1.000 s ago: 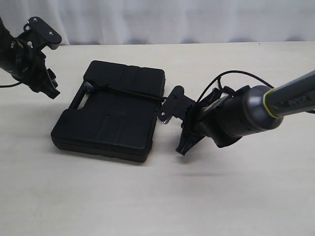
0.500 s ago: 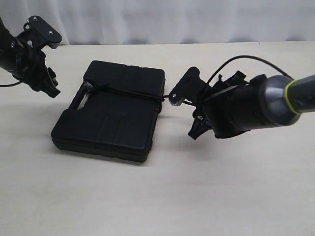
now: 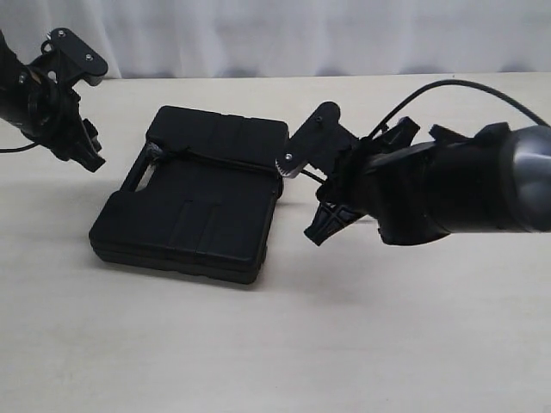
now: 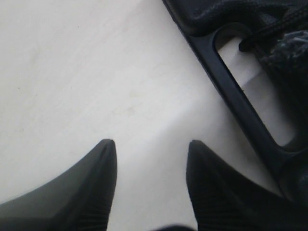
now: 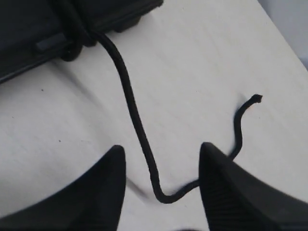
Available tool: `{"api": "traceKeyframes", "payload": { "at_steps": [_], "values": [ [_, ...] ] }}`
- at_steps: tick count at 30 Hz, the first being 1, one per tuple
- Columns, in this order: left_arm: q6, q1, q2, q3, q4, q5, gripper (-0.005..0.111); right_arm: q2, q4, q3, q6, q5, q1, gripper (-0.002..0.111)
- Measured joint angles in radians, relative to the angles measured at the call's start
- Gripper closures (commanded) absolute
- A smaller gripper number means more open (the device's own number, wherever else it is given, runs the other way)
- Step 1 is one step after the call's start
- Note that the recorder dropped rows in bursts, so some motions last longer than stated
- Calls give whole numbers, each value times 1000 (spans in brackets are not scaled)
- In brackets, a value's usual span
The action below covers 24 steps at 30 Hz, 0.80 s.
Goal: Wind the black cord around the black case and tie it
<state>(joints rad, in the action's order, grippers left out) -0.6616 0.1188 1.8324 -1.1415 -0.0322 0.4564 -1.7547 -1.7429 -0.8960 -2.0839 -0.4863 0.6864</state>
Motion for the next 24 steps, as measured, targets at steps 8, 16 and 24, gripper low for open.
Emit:
{"api": "traceKeyframes", "payload": {
  "at_steps": [8, 16, 24],
  "values": [
    [2, 0, -35, 0, 0, 1, 78, 120, 0, 0, 16, -22, 24, 104],
    [117, 0, -209, 0, 0, -60, 107, 322, -1, 46, 100, 80, 24, 104],
    [243, 0, -444, 67, -109, -237, 107, 599, -1, 123, 179, 267, 24, 104]
  ]
}}
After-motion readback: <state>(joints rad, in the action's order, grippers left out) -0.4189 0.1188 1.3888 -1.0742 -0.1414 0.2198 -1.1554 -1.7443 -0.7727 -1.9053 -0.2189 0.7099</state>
